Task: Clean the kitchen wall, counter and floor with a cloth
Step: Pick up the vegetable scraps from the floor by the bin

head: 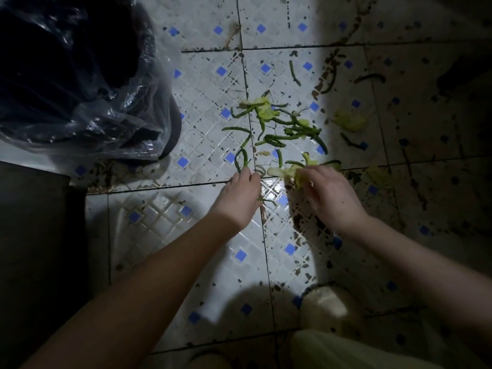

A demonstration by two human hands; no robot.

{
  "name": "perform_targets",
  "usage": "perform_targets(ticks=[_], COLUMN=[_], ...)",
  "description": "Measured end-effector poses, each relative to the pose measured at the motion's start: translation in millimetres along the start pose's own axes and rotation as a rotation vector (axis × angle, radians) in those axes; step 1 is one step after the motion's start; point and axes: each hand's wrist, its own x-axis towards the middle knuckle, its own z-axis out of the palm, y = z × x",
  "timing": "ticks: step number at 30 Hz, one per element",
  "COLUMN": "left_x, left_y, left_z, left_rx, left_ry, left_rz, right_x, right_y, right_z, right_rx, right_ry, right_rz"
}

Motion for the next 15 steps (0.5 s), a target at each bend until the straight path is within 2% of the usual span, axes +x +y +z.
perform_targets(ticks=[6, 15], left_x=[-2, -7], left_y=[-1, -12], left_z=[-3, -7], left_rx=[-0.025, -0.029], left_ry=[-0.043, -0.024], left_rz=[0.024, -0.033], right_x=[4, 24], right_y=[-1, -11], right_z=[1, 2], right_rx=[-0.019, -0.026], right_ry=[-0.035, -0.031], right_rz=[-0.032, -0.084])
